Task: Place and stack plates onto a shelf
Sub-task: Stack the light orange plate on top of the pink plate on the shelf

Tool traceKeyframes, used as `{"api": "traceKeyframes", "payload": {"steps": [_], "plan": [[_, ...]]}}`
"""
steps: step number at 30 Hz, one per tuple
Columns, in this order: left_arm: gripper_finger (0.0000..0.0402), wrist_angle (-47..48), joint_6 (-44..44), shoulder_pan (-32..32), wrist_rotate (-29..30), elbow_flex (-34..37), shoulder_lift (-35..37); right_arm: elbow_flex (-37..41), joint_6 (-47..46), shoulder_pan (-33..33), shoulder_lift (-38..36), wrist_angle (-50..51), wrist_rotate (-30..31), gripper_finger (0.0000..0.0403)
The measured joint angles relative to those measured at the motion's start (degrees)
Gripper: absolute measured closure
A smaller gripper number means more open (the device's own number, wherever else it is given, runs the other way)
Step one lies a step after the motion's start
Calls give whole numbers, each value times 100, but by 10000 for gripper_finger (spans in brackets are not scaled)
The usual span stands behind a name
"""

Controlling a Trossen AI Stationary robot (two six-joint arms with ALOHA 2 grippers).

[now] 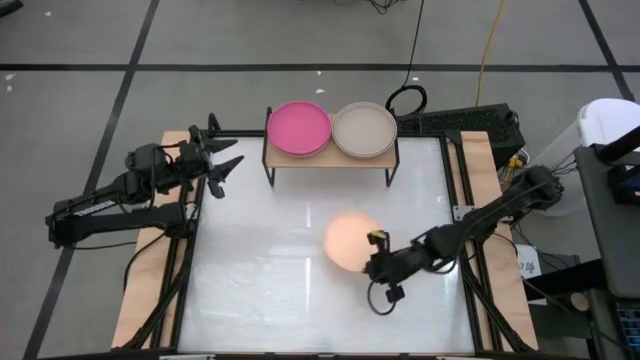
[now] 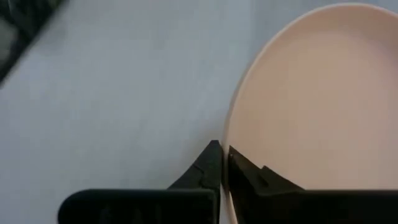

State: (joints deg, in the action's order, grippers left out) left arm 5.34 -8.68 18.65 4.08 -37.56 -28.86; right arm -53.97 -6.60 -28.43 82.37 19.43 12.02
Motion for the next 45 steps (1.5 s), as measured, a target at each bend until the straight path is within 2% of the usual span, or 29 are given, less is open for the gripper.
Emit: {"api": "traceKeyframes", "payload": {"steps": [6, 9, 11, 13, 17, 20, 24, 29, 33, 45], "plan": [[183, -15, 10, -1, 0, 2, 2, -310, 1852, 421, -595, -1231, 853, 402], [183, -109, 40, -2, -1, 2, 0, -384, 2978, 930, -752, -1948, 1197, 402], [183, -181, 47, 0, -12, 2, 2, -448, 3506, 1431, -778, -2399, 1168, 402], [183, -247, 47, 0, -51, 2, 0, -535, 3771, 1992, -767, -2791, 929, 402], [183, -251, 47, -2, -114, 2, 2, -711, 3852, 3109, -565, -3199, -209, 402], [183, -236, 46, 0, -114, 2, 2, -812, 3920, 3721, -329, -3639, -806, 402], [183, -219, 43, -2, -120, 2, 2, -1064, 3861, 4307, 16, -4103, -1675, 403], [183, -217, -43, 0, -122, 2, 2, -1518, 3811, 4753, 582, -3980, -2302, 403], [183, -135, -32, 0, -125, 2, 2, -1847, 3985, 4920, 1003, -3869, -2580, 403], [183, 193, 118, -4, -127, 2, 1, -1987, 4303, 5179, 1896, -3853, -2561, 401]]}}
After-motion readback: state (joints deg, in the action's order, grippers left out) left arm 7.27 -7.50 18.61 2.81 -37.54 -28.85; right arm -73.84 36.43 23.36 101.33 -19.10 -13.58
